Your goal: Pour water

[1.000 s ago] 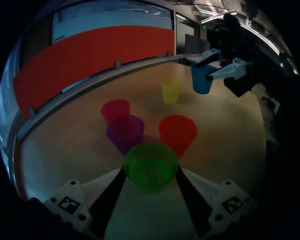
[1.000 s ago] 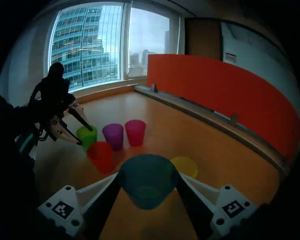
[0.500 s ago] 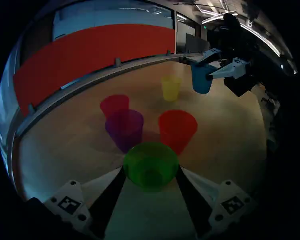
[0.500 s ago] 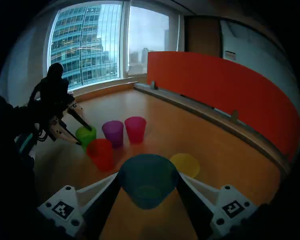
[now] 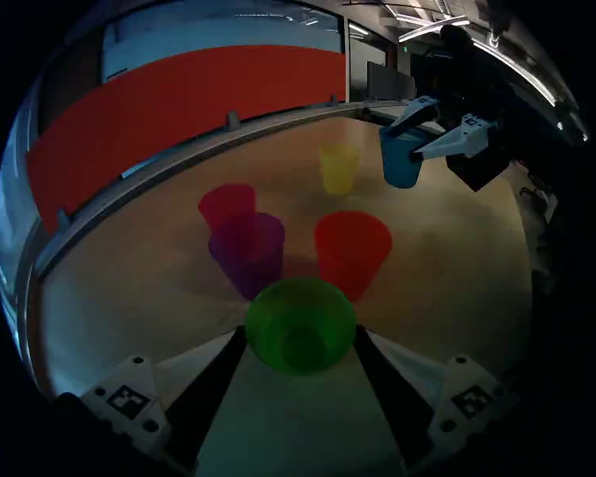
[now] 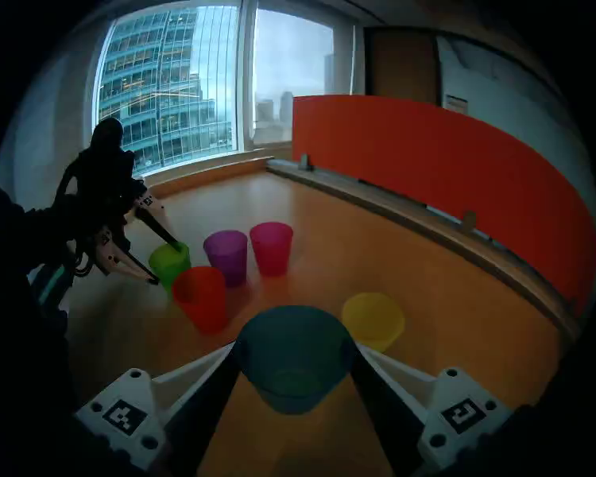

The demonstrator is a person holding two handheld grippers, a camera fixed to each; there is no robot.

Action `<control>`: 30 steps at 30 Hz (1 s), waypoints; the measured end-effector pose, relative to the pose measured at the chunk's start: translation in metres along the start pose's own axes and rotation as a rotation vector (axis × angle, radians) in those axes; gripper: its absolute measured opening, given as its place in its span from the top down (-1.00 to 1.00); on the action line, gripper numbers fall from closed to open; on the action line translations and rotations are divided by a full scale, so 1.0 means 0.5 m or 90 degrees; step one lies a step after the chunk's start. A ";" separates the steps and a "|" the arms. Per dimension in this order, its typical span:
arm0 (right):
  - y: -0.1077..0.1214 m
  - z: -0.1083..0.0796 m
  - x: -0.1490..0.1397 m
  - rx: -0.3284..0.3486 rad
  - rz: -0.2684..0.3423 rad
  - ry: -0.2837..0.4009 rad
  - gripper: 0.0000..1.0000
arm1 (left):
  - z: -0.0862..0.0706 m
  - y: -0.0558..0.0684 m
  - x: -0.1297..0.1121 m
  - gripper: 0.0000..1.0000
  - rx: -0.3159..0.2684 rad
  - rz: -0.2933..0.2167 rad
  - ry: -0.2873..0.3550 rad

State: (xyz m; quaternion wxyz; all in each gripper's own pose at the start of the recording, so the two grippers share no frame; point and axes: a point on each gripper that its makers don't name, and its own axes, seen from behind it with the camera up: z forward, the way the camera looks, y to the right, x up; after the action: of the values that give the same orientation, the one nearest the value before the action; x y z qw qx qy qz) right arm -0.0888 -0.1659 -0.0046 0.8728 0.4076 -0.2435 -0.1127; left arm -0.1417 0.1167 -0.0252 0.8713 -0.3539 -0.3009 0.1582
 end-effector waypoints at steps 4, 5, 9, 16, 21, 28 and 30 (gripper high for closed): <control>-0.001 0.003 -0.006 -0.002 0.000 -0.001 -0.88 | -0.001 -0.002 -0.012 -0.99 0.005 0.004 -0.010; -0.001 0.004 -0.008 -0.003 0.000 -0.002 -0.88 | -0.002 -0.002 -0.014 -0.99 0.006 0.004 -0.012; -0.004 0.012 -0.021 -0.004 0.004 -0.005 -0.88 | -0.009 -0.005 -0.021 -1.00 0.013 -0.003 -0.010; -0.013 0.031 -0.052 -0.003 0.012 -0.013 -0.88 | -0.033 -0.008 -0.028 -0.99 0.019 -0.029 0.001; -0.021 0.045 -0.072 -0.001 0.010 -0.022 -0.88 | -0.053 -0.009 -0.029 -1.00 0.021 -0.047 0.012; -0.029 0.058 -0.094 0.002 0.009 -0.036 -0.88 | -0.073 -0.019 -0.032 -0.99 0.028 -0.067 0.023; -0.030 0.059 -0.099 0.001 0.008 -0.040 -0.88 | -0.077 -0.022 -0.034 -0.99 0.030 -0.073 0.025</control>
State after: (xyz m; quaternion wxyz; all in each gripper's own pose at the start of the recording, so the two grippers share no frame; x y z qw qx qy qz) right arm -0.1466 -0.1754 -0.0163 0.8651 0.4032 -0.2732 -0.1195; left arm -0.1294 0.0807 -0.0461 0.8927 -0.3184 -0.3000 0.1085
